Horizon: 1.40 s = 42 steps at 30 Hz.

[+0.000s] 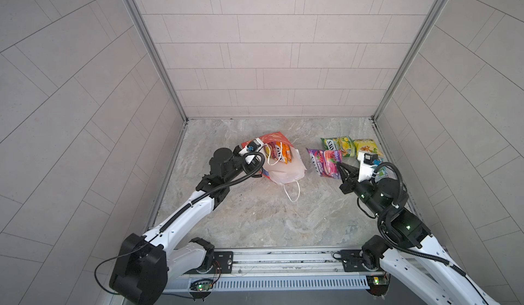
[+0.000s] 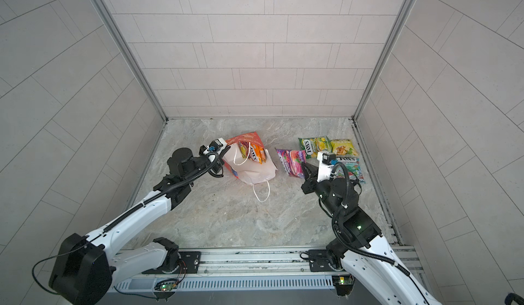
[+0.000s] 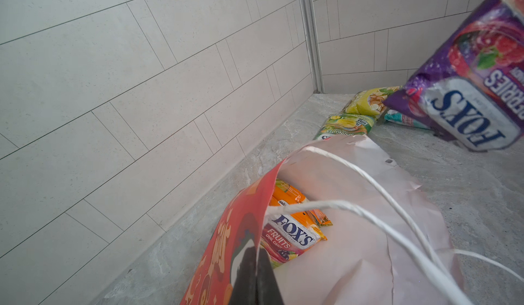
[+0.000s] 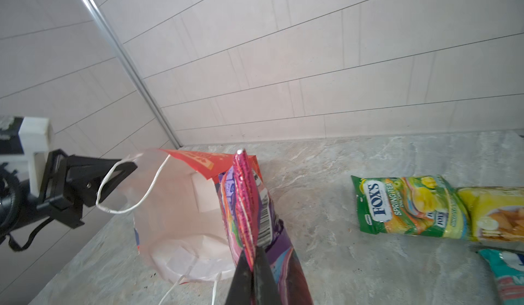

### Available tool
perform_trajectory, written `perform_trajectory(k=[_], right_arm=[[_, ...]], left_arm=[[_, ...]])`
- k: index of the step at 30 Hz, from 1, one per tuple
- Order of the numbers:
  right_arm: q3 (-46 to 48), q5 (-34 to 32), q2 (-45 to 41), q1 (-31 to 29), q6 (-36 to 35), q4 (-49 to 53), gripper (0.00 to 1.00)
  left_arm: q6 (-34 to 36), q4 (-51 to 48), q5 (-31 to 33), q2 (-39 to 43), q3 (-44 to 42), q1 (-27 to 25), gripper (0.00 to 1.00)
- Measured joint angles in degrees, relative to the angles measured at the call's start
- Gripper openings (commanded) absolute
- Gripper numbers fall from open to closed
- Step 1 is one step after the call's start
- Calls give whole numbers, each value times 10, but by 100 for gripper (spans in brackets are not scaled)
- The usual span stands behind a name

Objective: Take the snacks out of the paper bag
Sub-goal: 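Lower the purple packet onto the table beside the other packets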

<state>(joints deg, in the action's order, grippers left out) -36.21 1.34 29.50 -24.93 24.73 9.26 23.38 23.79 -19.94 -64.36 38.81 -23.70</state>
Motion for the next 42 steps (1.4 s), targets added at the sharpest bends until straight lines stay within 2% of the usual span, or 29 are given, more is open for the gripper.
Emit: perform_trajectory(k=[6, 9, 14, 18, 26, 30, 37, 42], right_arm=[[-26, 100, 60, 163, 47, 12, 0], [-27, 154, 112, 223, 70, 13, 0], [-27, 229, 197, 289, 101, 17, 0], [-27, 257, 251, 310, 108, 17, 0], [-45, 241, 387, 321, 108, 8, 0], [-70, 238, 445, 325, 116, -5, 6], [-102, 167, 467, 325, 90, 35, 6], [-137, 118, 485, 324, 55, 67, 10]], left_arm=[[0, 3, -2, 2, -2, 0, 0], [0, 3, -2, 4, -3, 0, 0], [0, 3, -4, 5, -4, 0, 0], [0, 4, -4, 6, -6, 0, 0], [0, 5, -8, 6, -7, 0, 0], [0, 9, -8, 6, -7, 0, 0], [0, 16, -8, 2, -8, 0, 0], [0, 25, -12, -7, -8, 0, 0]])
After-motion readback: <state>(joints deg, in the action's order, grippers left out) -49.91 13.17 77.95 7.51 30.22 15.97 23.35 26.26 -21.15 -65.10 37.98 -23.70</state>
